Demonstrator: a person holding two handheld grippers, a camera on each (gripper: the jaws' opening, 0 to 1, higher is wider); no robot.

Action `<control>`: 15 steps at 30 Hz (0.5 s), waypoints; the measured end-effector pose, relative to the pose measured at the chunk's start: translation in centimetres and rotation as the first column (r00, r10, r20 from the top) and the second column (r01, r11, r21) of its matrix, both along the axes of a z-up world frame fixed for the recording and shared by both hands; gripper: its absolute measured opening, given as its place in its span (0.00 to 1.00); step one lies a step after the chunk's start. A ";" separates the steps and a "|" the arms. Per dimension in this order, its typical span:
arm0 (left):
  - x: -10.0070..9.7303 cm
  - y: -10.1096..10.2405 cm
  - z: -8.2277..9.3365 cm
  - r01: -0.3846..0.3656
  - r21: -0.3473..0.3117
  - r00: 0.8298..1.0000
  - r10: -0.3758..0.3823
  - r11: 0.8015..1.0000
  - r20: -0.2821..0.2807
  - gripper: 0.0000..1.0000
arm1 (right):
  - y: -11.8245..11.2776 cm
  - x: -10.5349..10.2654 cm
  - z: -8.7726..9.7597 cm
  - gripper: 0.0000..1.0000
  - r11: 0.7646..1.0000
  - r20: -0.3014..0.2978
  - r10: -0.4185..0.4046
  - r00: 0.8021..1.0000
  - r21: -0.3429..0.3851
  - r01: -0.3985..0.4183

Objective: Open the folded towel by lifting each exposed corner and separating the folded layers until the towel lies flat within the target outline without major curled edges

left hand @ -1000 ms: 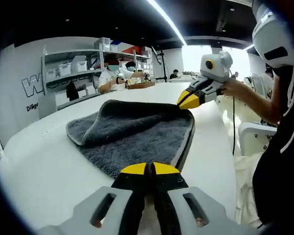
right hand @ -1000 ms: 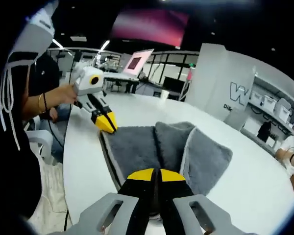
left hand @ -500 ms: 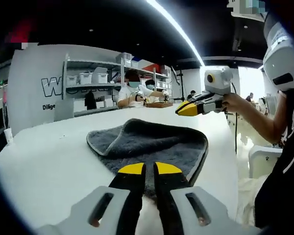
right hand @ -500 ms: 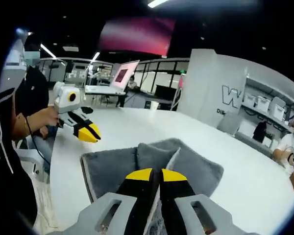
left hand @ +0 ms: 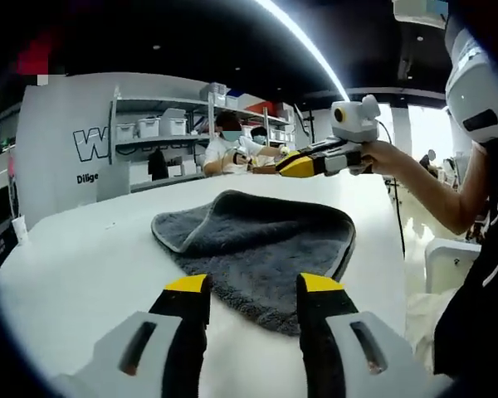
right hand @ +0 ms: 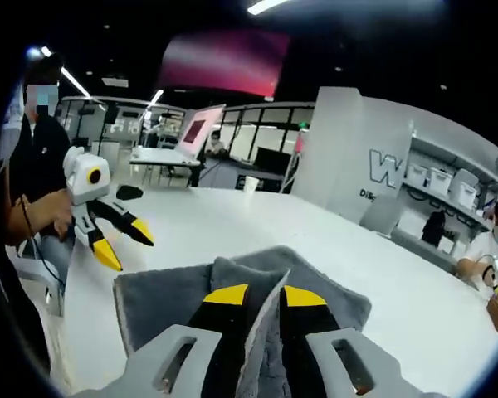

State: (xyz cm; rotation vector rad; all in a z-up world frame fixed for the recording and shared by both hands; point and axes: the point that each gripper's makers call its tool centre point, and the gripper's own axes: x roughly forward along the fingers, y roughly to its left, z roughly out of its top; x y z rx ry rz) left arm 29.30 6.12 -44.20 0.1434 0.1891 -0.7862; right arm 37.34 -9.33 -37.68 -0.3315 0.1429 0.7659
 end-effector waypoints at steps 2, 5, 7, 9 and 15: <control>-0.1 0.0 0.0 0.001 0.002 1.000 -0.001 1.000 0.002 0.46 | 0.1 0.5 0.1 0.10 1.000 -0.002 -0.009 1.000 0.008 0.009; -0.2 0.1 0.1 -0.002 -0.005 1.000 0.002 1.000 0.004 0.50 | 0.3 1.1 0.0 0.15 1.000 -0.011 -0.018 1.000 0.017 0.018; -0.3 0.2 0.0 0.000 0.004 1.000 0.000 1.000 -0.004 0.51 | 0.8 1.5 -0.7 0.19 1.000 -0.038 0.001 0.999 0.008 -0.001; -0.4 0.3 -0.1 -0.001 0.011 1.000 0.001 1.000 0.002 0.53 | 1.1 1.9 -1.3 0.21 1.000 -0.064 -0.001 0.998 0.005 0.001; -0.8 -0.1 -0.6 0.022 0.017 1.000 -0.022 1.000 -0.021 0.61 | 1.9 3.3 -2.1 0.26 1.000 -0.101 -0.015 0.995 0.002 0.015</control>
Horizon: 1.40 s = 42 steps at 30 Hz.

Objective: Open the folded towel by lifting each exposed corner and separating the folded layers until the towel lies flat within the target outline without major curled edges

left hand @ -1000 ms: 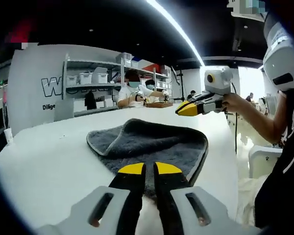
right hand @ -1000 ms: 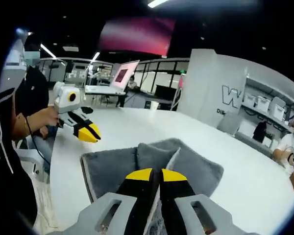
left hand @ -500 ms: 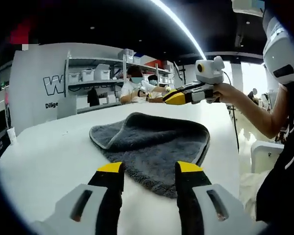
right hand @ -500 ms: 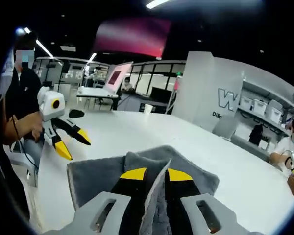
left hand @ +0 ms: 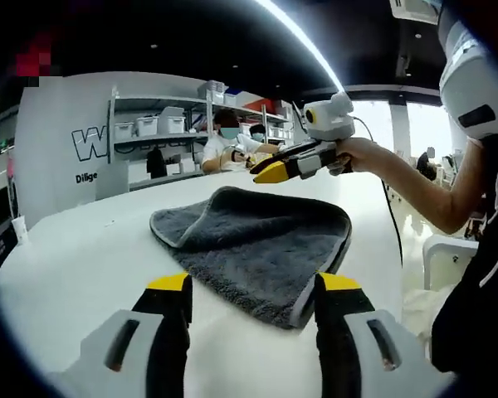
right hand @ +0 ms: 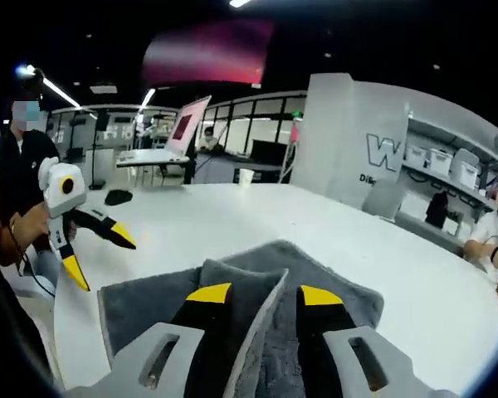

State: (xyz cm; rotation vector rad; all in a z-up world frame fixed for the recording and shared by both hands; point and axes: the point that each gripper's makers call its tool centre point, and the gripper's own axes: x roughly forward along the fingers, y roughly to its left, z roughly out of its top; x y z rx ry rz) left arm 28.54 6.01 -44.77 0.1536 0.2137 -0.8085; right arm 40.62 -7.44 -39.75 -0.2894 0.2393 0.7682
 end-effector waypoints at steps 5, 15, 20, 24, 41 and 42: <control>-0.4 -0.7 -0.3 0.029 0.001 1.000 -0.029 1.000 -0.010 0.68 | 1.0 0.9 -1.3 0.26 1.000 -0.064 0.014 0.998 0.007 -0.013; -0.8 -0.8 -0.5 0.039 0.002 0.999 -0.039 0.999 -0.022 0.78 | 1.3 2.6 -2.0 0.26 0.999 -0.082 -0.033 0.996 -0.017 0.032; -1.0 -0.7 -0.5 0.038 0.004 0.999 -0.038 0.999 -0.019 0.75 | 1.6 3.4 -2.3 0.25 0.999 -0.104 -0.030 0.994 -0.015 0.028; -0.9 -0.6 -0.4 0.036 -0.004 0.999 -0.036 0.999 -0.019 0.75 | 1.6 4.0 -2.6 0.27 0.999 -0.110 -0.043 0.993 -0.031 0.040; -0.9 -0.2 1.6 0.015 -0.214 0.997 -0.030 0.977 -0.066 0.73 | 1.7 4.4 -3.2 0.04 0.999 -0.134 -0.054 0.989 -0.007 0.054; -0.9 -0.2 1.7 0.016 -0.224 0.997 -0.033 0.974 -0.073 0.72 | 1.6 4.4 -3.2 0.02 0.999 -0.134 -0.054 0.989 -0.006 0.054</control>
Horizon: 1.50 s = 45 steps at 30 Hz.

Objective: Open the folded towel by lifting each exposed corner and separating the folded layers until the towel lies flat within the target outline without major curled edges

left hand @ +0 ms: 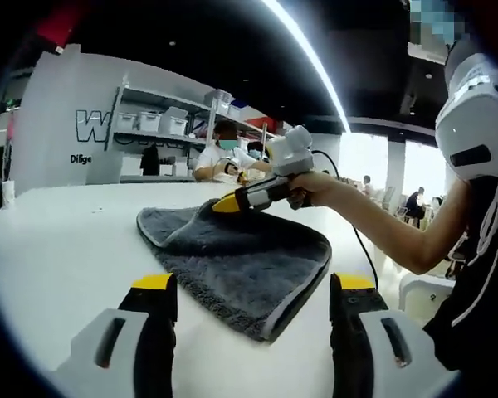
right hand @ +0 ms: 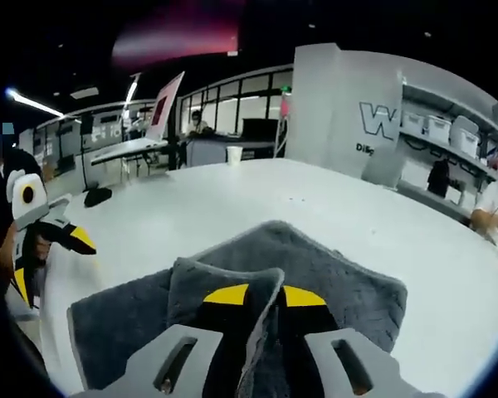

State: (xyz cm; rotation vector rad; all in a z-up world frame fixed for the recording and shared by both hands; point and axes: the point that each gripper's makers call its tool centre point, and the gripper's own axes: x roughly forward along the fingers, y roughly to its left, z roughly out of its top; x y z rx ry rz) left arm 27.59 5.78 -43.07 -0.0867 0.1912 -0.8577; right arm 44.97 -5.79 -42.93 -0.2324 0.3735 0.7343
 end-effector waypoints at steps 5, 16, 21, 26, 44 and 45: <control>0.1 0.5 0.5 -0.008 -0.045 1.000 0.007 0.999 -0.014 0.70 | -0.1 -0.3 0.7 0.00 1.000 0.024 0.000 1.000 0.007 0.000; 0.7 0.2 0.9 -0.004 -0.214 0.993 -0.021 0.977 -0.115 0.64 | 0.2 -2.8 5.6 0.00 0.997 0.203 0.028 0.979 0.064 -0.042; 1.6 -0.3 1.1 0.018 -0.253 0.988 -0.056 0.967 -0.145 0.63 | 0.0 -4.1 7.7 0.00 0.996 0.259 0.023 0.966 0.079 -0.045; 2.0 -1.3 3.6 0.076 -0.404 0.983 -0.137 0.912 -0.125 0.50 | 0.2 -5.3 10.1 0.00 0.991 0.348 0.039 0.937 0.107 -0.081; 6.8 -1.4 4.1 -0.030 -0.659 0.885 -0.287 0.752 -0.368 0.51 | 0.9 -8.6 12.4 0.00 0.989 0.451 0.079 0.889 0.079 -0.128; 7.2 -1.4 4.0 -0.041 -0.657 0.881 -0.284 0.753 -0.380 0.50 | 0.9 -8.7 12.5 0.00 0.989 0.455 0.080 0.887 0.076 -0.128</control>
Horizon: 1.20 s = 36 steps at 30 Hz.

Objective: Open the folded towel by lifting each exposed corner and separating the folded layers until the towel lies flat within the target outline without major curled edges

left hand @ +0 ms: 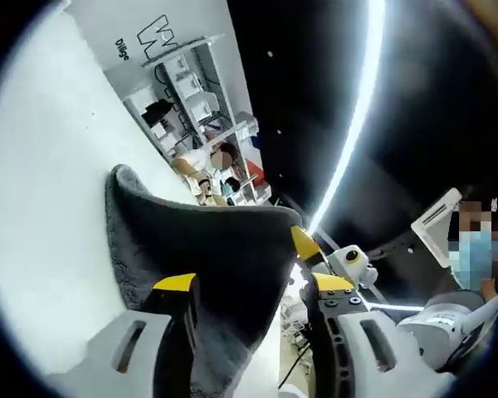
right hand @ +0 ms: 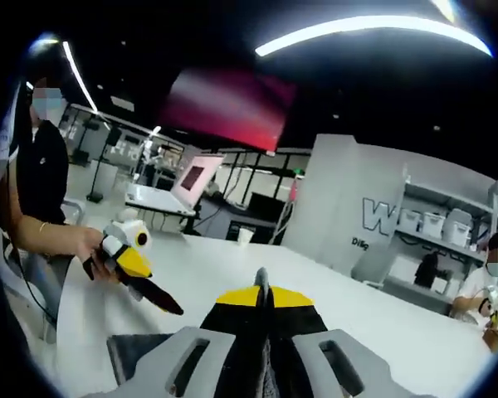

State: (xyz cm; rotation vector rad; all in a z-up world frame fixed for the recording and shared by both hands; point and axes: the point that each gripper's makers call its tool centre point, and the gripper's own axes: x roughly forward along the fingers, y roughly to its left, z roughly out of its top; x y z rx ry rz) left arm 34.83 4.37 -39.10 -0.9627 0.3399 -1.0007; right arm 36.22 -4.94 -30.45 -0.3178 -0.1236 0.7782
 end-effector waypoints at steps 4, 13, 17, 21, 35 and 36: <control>0.9 0.1 -0.1 -0.006 -0.002 1.000 0.006 1.000 -0.017 0.49 | -0.1 -0.3 0.1 0.00 1.000 0.008 0.000 1.000 0.000 0.000; 4.5 -1.7 -0.5 0.045 0.027 0.998 -0.043 0.999 -0.045 0.52 | 0.5 -1.7 -0.2 0.00 0.999 0.045 0.036 0.998 -0.017 -0.036; 5.9 -2.2 -0.6 0.040 -0.006 0.995 -0.040 0.999 -0.095 0.51 | 0.9 -2.3 -0.4 0.00 0.997 0.054 0.062 0.997 -0.050 -0.060; 6.9 -2.0 -1.0 0.032 -0.007 0.993 -0.032 0.999 -0.114 0.50 | 1.2 -2.7 -0.6 0.00 0.996 0.055 0.075 0.996 -0.060 -0.072; 10.3 -1.4 -2.5 -0.077 0.013 0.983 0.078 0.997 -0.164 0.55 | 2.0 -4.6 -1.9 0.00 0.978 0.103 0.112 0.988 -0.189 -0.091; 10.7 -1.4 -2.6 -0.076 0.011 0.982 0.077 0.997 -0.170 0.55 | 2.2 -4.9 -2.1 0.00 0.976 0.104 0.117 0.988 -0.198 -0.095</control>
